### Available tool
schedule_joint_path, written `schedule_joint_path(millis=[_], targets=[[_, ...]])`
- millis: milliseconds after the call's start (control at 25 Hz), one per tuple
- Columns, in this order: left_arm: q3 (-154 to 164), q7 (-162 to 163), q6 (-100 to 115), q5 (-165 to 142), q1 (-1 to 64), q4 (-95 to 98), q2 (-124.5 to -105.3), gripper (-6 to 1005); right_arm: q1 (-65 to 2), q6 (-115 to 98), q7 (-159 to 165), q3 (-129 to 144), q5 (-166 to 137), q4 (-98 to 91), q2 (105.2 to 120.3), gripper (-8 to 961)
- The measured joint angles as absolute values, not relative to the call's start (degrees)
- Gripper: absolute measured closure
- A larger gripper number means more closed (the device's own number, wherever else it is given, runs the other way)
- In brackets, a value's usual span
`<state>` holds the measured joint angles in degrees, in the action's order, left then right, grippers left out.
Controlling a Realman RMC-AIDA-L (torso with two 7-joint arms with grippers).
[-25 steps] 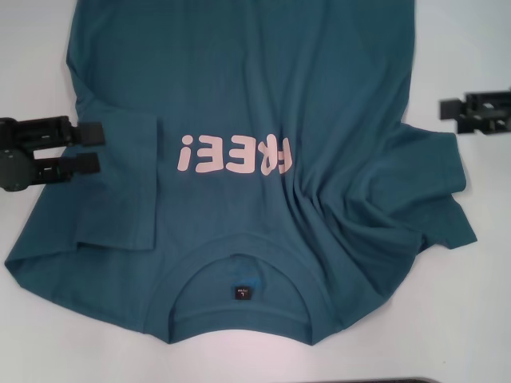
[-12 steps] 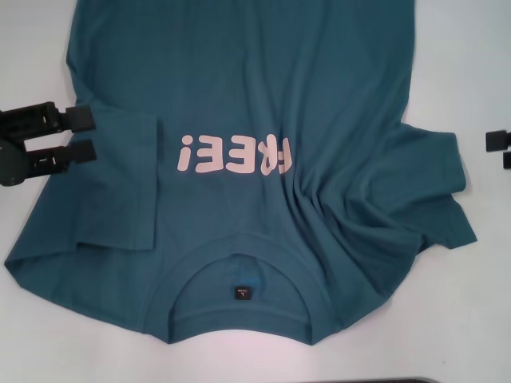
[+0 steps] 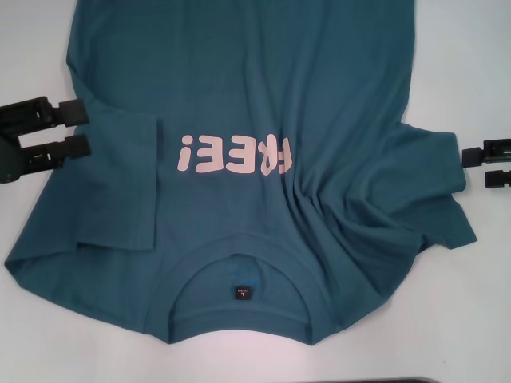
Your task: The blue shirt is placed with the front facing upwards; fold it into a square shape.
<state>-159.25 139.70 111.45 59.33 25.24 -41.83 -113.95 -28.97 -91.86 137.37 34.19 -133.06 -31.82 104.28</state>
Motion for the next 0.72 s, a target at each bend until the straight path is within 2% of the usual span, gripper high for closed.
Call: schedule_joint_path(millis=[720], targets=[[-159.26, 139.42, 110.99, 59.33, 24.96, -41.83, -113.96, 266, -30.58, -87.80, 142.02, 34.76, -133.65, -31.08, 107.34, 77]])
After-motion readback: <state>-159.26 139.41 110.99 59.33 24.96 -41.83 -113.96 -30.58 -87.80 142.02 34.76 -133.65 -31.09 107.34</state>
